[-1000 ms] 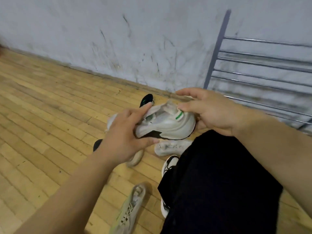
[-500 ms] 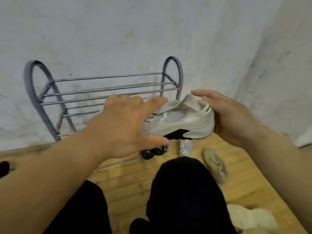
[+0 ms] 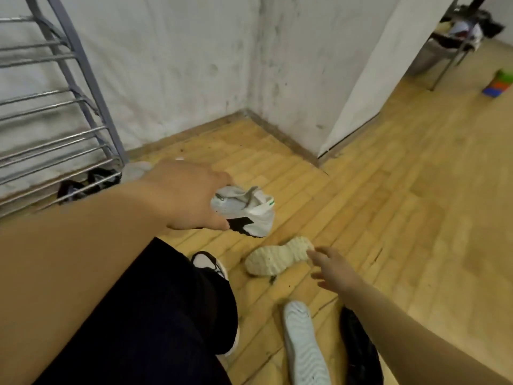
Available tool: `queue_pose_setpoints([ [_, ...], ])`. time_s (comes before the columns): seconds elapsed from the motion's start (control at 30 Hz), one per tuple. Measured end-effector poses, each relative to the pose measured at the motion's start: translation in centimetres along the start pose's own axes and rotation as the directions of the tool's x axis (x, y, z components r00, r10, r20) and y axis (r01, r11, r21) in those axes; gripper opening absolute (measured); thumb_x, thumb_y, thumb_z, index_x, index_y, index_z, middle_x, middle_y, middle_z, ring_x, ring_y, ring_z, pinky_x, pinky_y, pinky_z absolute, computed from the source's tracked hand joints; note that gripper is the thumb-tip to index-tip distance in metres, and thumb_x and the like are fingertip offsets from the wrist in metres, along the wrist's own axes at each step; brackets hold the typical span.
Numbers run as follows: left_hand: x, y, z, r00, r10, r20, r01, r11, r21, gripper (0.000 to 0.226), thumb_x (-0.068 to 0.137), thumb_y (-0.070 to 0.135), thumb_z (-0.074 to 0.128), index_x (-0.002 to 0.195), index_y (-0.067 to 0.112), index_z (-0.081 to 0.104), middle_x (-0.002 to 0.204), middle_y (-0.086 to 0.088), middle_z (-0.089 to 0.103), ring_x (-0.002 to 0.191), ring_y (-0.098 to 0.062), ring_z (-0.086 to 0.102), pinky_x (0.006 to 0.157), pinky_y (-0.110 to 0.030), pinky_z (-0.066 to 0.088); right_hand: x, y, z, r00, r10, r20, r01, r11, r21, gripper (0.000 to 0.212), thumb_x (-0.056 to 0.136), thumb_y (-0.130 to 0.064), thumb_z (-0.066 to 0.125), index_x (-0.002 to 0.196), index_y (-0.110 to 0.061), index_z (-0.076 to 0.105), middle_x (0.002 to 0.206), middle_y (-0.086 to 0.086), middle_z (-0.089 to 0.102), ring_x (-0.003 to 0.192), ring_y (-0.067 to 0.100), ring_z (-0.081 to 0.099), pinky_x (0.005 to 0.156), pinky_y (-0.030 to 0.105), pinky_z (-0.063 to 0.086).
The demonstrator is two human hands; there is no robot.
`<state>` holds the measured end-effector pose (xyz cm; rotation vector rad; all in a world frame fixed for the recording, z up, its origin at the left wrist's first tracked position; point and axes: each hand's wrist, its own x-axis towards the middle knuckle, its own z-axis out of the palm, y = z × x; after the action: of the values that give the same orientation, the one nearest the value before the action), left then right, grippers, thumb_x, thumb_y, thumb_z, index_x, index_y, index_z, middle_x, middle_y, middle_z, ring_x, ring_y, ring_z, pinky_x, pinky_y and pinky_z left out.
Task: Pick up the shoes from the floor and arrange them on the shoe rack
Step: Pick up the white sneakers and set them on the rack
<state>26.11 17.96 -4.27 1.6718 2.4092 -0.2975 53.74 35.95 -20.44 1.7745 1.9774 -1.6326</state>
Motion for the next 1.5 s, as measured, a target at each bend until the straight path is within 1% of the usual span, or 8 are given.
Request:
queue_pose_setpoints([
  [0.13, 1.2, 1.3, -0.2, 0.995, 0.06, 0.082, -0.06, 0.998, -0.002, 0.086, 0.076, 0.085, 0.057, 0.149, 0.049, 0.03, 0.133, 0.012, 0.052, 0.105, -0.017, 0.052, 0.082, -0.037, 0.035, 2.2, 10.1, 3.1, 0.987, 0.149, 0.06, -0.126, 0.952, -0.28, 0.095, 0.088, -0.054, 0.074, 0.161, -0.02, 0.024, 0.151, 0.014, 0.046, 0.12, 0.03, 0.056, 0.093, 0.039, 0.052],
  [0.23, 1.7, 2.9, -0.1, 0.983, 0.113, 0.145, -0.118, 0.993, 0.026, 0.087, 0.078, 0.08, 0.061, 0.152, 0.048, 0.028, 0.138, 0.014, 0.048, 0.12, -0.019, 0.053, 0.092, -0.038, 0.038, 3.9, 14.7, 6.1, 0.981, 0.18, 0.068, -0.138, 0.903, -0.407, 0.107, 0.082, -0.055, 0.077, 0.163, -0.021, 0.015, 0.16, 0.012, 0.033, 0.137, 0.032, 0.045, 0.097, 0.034, 0.047],
  [0.53, 2.2, 3.4, 0.3, 0.968, 0.117, 0.221, -0.104, 0.992, -0.069, 0.091, 0.074, 0.078, 0.067, 0.152, 0.05, 0.03, 0.116, 0.022, 0.043, 0.113, -0.011, 0.05, 0.091, -0.033, 0.04, 6.6, 17.5, 11.2, 0.972, 0.199, -0.127, -0.234, 0.879, -0.415, 0.104, 0.082, -0.046, 0.068, 0.162, -0.031, 0.004, 0.159, 0.014, 0.027, 0.142, 0.039, 0.037, 0.112, 0.046, 0.04],
  [0.67, 2.2, 3.6, 0.2, 0.967, 0.119, 0.223, -0.094, 0.988, -0.122, 0.087, 0.071, 0.077, 0.07, 0.148, 0.051, 0.036, 0.128, 0.023, 0.052, 0.112, -0.009, 0.051, 0.096, -0.035, 0.048, 6.8, 16.7, 11.2, 0.985, 0.134, -0.107, -0.168, 0.869, -0.465, 0.101, 0.084, -0.041, 0.063, 0.161, -0.041, -0.003, 0.152, 0.01, 0.033, 0.133, 0.037, 0.044, 0.105, 0.049, 0.046],
  [0.83, 2.3, 3.1, -0.2, 0.972, 0.114, 0.204, -0.048, 0.951, -0.305, 0.072, 0.071, 0.07, 0.077, 0.135, 0.053, 0.049, 0.109, 0.027, 0.055, 0.098, -0.001, 0.054, 0.085, -0.028, 0.048, 6.5, 11.5, 8.1, 0.98, -0.097, -0.172, 0.052, 0.966, -0.252, 0.099, 0.084, -0.042, 0.067, 0.161, -0.042, 0.005, 0.146, 0.007, 0.033, 0.126, 0.029, 0.048, 0.1, 0.042, 0.047],
  [1.03, 2.9, 2.8, -0.4, 0.976, 0.067, 0.206, -0.003, 0.954, -0.298, 0.081, 0.064, 0.077, 0.076, 0.136, 0.054, 0.049, 0.12, 0.023, 0.058, 0.11, -0.011, 0.056, 0.098, -0.04, 0.05, 2.5, 10.5, 3.9, 0.837, -0.36, -0.412, 0.341, 0.932, -0.123, 0.108, 0.074, -0.036, 0.088, 0.157, -0.04, 0.019, 0.151, -0.006, 0.039, 0.129, 0.012, 0.047, 0.096, 0.039, 0.051],
  [1.27, 2.2, 3.7, -0.8, 0.972, 0.081, 0.222, -0.015, 0.959, -0.284, 0.084, 0.066, 0.074, 0.077, 0.141, 0.05, 0.047, 0.133, 0.019, 0.058, 0.12, -0.014, 0.056, 0.102, -0.039, 0.048, -0.3, 17.3, 7.2, 0.88, -0.139, -0.454, 0.129, 0.99, -0.053, 0.106, 0.071, -0.045, 0.09, 0.154, -0.03, 0.026, 0.15, -0.002, 0.044, 0.136, 0.024, 0.048, 0.107, 0.048, 0.048],
  [1.5, 1.2, 3.5, -1.2, 0.965, 0.102, 0.241, -0.017, 0.944, -0.331, 0.078, 0.068, 0.068, 0.08, 0.138, 0.051, 0.051, 0.129, 0.022, 0.059, 0.115, -0.009, 0.056, 0.099, -0.034, 0.048, -1.0, 12.5, 3.8, 0.914, -0.329, -0.236, 0.235, 0.906, -0.353, 0.102, 0.072, -0.062, 0.083, 0.153, -0.022, 0.036, 0.138, -0.007, 0.043, 0.131, 0.018, 0.049, 0.103, 0.034, 0.046],
])
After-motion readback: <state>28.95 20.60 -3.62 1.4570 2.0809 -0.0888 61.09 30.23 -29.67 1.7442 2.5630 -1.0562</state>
